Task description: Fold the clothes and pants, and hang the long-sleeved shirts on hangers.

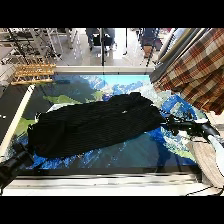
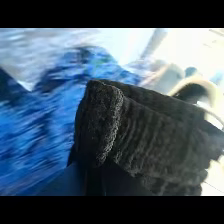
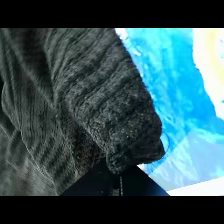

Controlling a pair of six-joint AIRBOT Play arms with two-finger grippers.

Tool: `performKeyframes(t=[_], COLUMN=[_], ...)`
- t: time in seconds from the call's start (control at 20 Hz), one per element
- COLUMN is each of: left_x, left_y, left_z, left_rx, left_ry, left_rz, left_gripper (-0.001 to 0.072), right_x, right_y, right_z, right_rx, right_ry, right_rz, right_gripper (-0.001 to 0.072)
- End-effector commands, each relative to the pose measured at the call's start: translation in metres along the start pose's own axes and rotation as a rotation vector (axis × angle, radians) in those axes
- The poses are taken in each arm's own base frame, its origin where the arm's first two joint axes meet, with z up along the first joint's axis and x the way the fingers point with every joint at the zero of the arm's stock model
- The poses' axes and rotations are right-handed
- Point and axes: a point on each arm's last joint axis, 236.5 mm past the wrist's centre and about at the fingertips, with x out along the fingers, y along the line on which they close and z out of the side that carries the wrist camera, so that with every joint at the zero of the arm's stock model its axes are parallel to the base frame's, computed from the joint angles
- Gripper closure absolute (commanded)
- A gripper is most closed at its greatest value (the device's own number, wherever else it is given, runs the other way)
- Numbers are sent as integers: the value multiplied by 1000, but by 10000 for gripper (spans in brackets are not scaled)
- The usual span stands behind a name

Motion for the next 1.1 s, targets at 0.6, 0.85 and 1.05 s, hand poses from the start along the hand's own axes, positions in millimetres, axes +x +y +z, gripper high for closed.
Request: performKeyframes(t=[0.6, 0.85, 1.05], left_x=[-517, -664, -612], left_y=[-458, -455, -481], left_z=[-95, -155, -152], left_rx=[264, 400, 695], left_ry=[189, 71, -295], left_rz=[-1839, -2132, -1857], left_gripper=[688, 688, 688], right_x=[-467, -596, -586], right_y=[327, 362, 351], right_z=[-87, -208, -205], right_rx=[-1071, -1244, -1281], right_ry=[-1109, -1473, -1418], right_rz=[102, 120, 10], right_gripper=[666, 666, 666])
